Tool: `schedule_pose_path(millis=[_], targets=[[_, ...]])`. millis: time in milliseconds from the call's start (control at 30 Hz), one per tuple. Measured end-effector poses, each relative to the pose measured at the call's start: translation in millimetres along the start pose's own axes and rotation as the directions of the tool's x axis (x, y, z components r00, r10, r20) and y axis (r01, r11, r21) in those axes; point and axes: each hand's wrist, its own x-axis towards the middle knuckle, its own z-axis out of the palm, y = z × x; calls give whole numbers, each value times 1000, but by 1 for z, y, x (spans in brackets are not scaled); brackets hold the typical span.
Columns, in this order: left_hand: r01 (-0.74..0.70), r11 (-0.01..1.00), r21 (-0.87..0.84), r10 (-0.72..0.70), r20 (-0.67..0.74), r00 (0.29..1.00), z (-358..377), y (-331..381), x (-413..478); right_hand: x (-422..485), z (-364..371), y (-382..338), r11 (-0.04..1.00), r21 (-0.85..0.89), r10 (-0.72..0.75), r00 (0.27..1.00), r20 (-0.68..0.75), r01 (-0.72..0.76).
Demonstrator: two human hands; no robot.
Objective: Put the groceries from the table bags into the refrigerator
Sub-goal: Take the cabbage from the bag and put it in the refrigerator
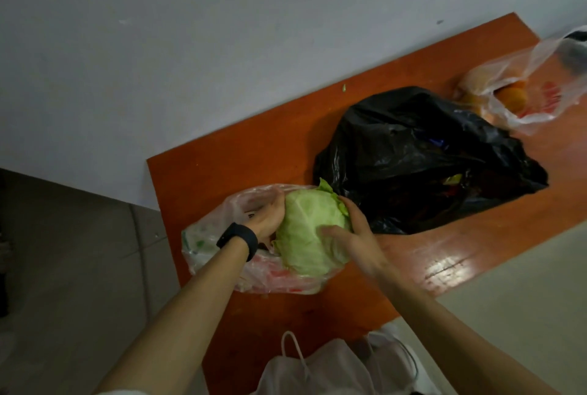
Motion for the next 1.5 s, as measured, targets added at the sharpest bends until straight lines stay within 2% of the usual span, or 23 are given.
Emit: schedule_pose_path(millis=[67, 200, 400, 533, 600, 733, 833, 967, 1033, 1133, 1367, 1500], targets=[[-33, 994, -102, 32, -15, 999, 11, 4, -4, 0, 10, -6, 1000, -4, 29, 997, -72, -29], [-92, 983, -158, 76, -107, 991, 24, 1, 0, -8, 26, -5, 995, -101, 0, 968, -250, -25], [-180, 976, -119, 159, -166, 973, 30, 26, -28, -30, 16, -14, 993, 80, -51, 941, -334, 82], [-283, 946, -157, 246, -221, 944, 26, 46, -57, -43, -8, -42, 979, 149, -86, 941, -327, 142], [-369, 917, -151, 334, -212, 918, 28, 63, -74, -52, -24, -53, 955, 235, -98, 941, -324, 181], [-530, 846, -60, 490, -302, 818, 53, 109, -101, -79, -68, -71, 833, 477, -128, 937, -325, 279], [-644, 764, -34, 612, -277, 741, 99, 147, -120, -105, -112, -74, 763, 521, -189, 902, -387, 383], [-730, 681, -55, 715, -168, 679, 189, 188, -149, -153, -193, -57, 731, 431, -279, 808, -518, 529], [-759, 647, -79, 758, -51, 651, 243, 205, -162, -183, -240, -39, 719, 373, -316, 753, -577, 587], [-807, 575, -135, 818, 96, 567, 330, 229, -180, -226, -312, -6, 717, 286, -329, 670, -666, 636], [-861, 462, -212, 866, 316, 387, 530, 282, -222, -330, -458, 70, 719, 90, -251, 379, -891, 689], [-850, 454, -266, 833, 465, 299, 635, 316, -245, -385, -533, 106, 702, 13, -206, 221, -953, 712]])
